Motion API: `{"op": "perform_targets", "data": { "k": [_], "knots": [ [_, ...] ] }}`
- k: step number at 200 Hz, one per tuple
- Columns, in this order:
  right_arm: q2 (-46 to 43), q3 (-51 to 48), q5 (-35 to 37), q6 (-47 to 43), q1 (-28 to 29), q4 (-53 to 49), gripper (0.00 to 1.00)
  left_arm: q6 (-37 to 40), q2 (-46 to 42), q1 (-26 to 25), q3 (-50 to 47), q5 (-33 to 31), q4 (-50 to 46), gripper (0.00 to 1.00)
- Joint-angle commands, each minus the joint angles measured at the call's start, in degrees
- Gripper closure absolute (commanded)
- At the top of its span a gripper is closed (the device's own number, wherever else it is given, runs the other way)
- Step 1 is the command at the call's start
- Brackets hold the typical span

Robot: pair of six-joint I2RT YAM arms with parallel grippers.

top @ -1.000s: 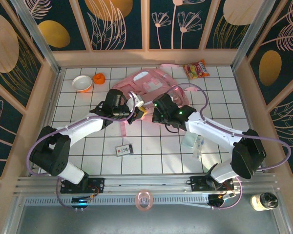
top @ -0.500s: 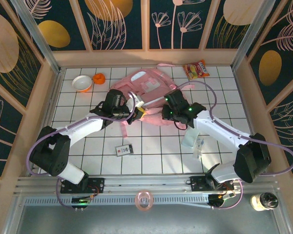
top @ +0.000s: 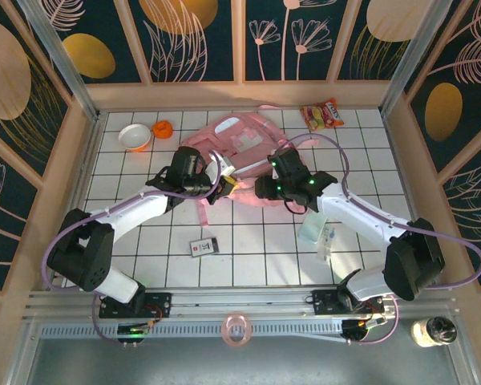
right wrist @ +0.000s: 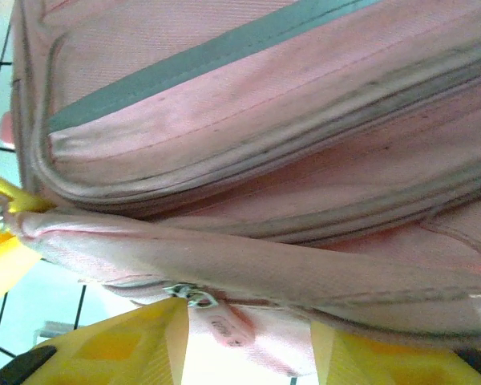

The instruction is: Pack the student bag

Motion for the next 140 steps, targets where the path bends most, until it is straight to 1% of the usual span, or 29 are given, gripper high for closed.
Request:
{"op": "perform_targets", "data": {
  "k": [1, 35, 58, 68, 78, 97, 109, 128, 140],
  "knots": [
    [0.1, -0.6, -4.8, -4.3, -0.1, 2.6, 0.56, -1.7, -2.4, 0.4, 1.4, 2.2, 2.6, 1.0],
    [1.6, -0.3, -3.3, -4.3, 0.9, 0.5, 0.56, -2.4, -2.2, 0.4, 1.9, 2.6, 3.2, 1.0],
    [2.8, 0.1, 0.8, -3.9, 2.0, -1.3, 0.58, -2.6, -2.3, 0.4, 2.1, 3.0, 3.5, 1.0],
    [3.2, 0.1, 2.9, -3.3, 2.0, -1.9, 0.61, -2.8, -2.3, 0.4, 2.1, 3.2, 3.7, 1.0],
    [3.5, -0.1, 3.5, -3.4, 2.0, -1.8, 0.65, -2.8, -2.4, 0.5, 2.2, 3.1, 3.7, 1.0],
    [3.3, -0.3, 5.7, -2.6, 2.0, -1.5, 0.76, -2.9, -2.6, 0.6, 2.0, 2.9, 3.5, 1.0],
    [2.9, -0.2, 7.5, -1.9, 1.8, -2.3, 0.86, -3.0, -2.6, 0.9, 1.8, 2.4, 3.3, 1.0],
    [1.7, -0.3, 8.9, -0.9, 0.4, -4.0, 0.97, -2.9, -2.8, 1.8, 1.2, 1.6, 2.7, 1.0],
    [0.6, -0.9, 8.6, -0.6, -1.2, -4.9, 1.0, -2.4, -3.1, 2.7, 0.6, 1.0, 2.3, 1.0]
  ]
}}
